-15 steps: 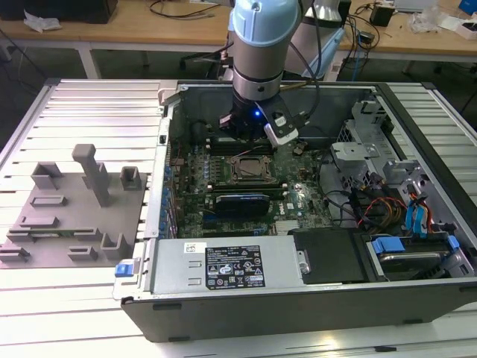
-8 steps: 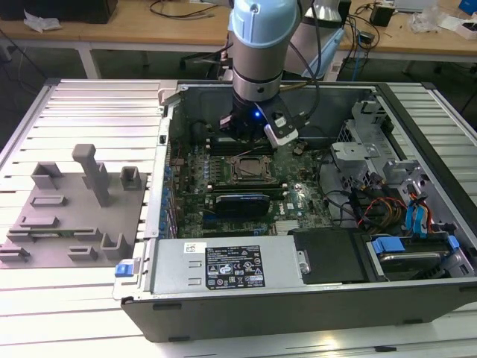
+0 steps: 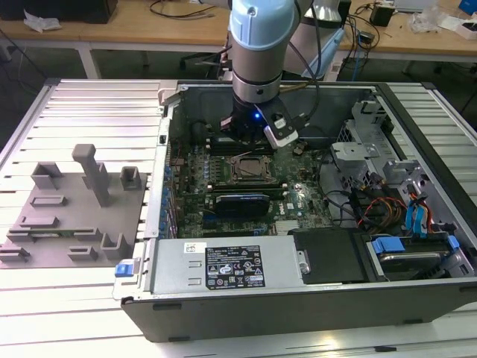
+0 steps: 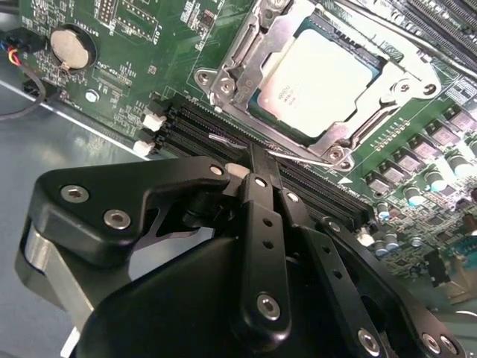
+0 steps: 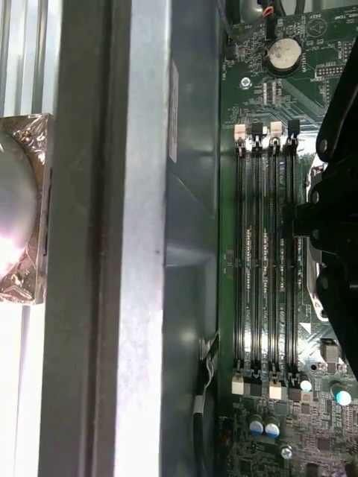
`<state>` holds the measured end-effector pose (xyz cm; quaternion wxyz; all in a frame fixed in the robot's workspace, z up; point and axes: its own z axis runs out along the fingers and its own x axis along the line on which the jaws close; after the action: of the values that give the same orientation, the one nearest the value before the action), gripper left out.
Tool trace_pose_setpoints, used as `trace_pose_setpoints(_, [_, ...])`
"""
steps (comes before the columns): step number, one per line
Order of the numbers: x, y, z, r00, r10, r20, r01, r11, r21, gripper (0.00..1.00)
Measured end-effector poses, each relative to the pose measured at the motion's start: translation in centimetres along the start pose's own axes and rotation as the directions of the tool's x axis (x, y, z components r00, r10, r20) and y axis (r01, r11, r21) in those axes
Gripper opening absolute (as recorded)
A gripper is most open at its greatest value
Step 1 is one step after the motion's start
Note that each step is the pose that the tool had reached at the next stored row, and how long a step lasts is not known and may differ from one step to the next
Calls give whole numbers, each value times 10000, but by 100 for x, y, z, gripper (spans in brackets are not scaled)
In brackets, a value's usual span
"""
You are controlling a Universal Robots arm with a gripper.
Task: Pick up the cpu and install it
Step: 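Install the first cpu locking lever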
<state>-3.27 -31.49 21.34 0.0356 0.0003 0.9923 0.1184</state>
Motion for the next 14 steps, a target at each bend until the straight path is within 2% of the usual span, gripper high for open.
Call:
trace_pose_setpoints(1, [0, 0, 1, 10000, 78, 19, -78, 10000, 6, 11])
trace_pose_setpoints(2, [0, -1, 5, 9995, 302, 74, -303, 9995, 24, 11])
trace_pose_setpoints(6, [1, -3, 10, 9963, 839, 207, -841, 9964, 64, 11])
trace_pose_setpoints(11, [4, -2, 11, 9951, 960, 253, -962, 9953, 68, 11])
trace_pose_setpoints(14, [17, -3, 12, 9949, 916, 420, -920, 9957, 65, 11])
